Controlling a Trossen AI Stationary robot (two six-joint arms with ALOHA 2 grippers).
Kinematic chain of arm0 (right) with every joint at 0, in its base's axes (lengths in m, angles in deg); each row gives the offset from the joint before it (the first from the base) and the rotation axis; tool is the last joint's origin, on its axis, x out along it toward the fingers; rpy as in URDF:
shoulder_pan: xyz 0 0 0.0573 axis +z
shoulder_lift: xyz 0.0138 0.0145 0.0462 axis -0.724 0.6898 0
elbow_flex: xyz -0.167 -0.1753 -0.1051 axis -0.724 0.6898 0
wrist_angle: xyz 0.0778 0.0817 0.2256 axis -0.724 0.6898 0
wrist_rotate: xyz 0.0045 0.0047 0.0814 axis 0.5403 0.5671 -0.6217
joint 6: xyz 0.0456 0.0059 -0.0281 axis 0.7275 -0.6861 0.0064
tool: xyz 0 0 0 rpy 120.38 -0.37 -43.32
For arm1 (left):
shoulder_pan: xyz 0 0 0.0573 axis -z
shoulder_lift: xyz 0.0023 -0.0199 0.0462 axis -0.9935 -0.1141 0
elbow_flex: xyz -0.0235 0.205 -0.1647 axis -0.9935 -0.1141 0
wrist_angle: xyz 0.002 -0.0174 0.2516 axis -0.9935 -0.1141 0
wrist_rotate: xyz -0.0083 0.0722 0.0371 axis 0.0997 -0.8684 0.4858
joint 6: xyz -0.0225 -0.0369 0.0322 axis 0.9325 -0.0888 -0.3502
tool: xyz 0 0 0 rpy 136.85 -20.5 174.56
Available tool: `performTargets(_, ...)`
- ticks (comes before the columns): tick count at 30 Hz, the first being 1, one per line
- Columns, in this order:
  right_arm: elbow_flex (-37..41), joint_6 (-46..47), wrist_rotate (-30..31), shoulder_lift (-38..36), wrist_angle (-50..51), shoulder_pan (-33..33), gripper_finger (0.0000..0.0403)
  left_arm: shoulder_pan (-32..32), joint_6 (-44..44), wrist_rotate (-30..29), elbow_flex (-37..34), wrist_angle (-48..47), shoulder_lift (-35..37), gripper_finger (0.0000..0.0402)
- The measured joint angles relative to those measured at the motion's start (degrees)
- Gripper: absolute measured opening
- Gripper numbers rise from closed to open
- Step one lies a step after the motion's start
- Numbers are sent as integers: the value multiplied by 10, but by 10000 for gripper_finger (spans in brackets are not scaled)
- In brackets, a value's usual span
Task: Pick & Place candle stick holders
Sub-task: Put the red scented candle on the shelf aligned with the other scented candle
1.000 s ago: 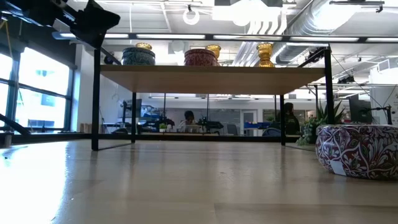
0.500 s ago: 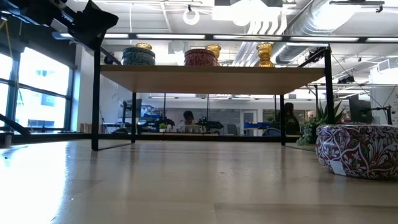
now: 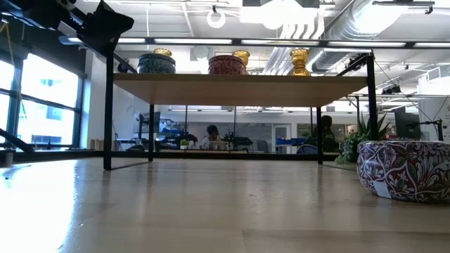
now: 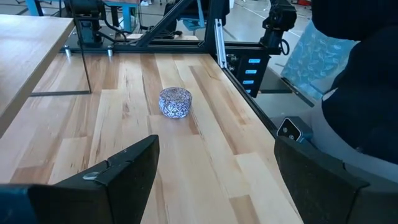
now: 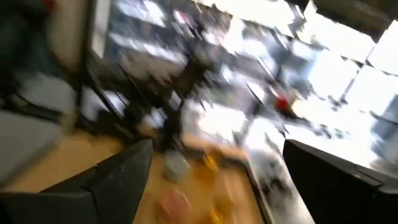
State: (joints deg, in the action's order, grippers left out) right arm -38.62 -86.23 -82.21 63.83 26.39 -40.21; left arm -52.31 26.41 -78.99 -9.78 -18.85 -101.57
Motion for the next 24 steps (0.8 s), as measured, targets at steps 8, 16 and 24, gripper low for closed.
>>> performTargets(8,-58,98,109,106,218,42,358,0,32,-56,0,5,0,317)
performTargets(16,-133,286,178,260,384,116,358,0,56,-120,1,2,0,317)
performTargets(24,-130,431,170,373,410,182,358,0,56,-101,1,1,0,317)
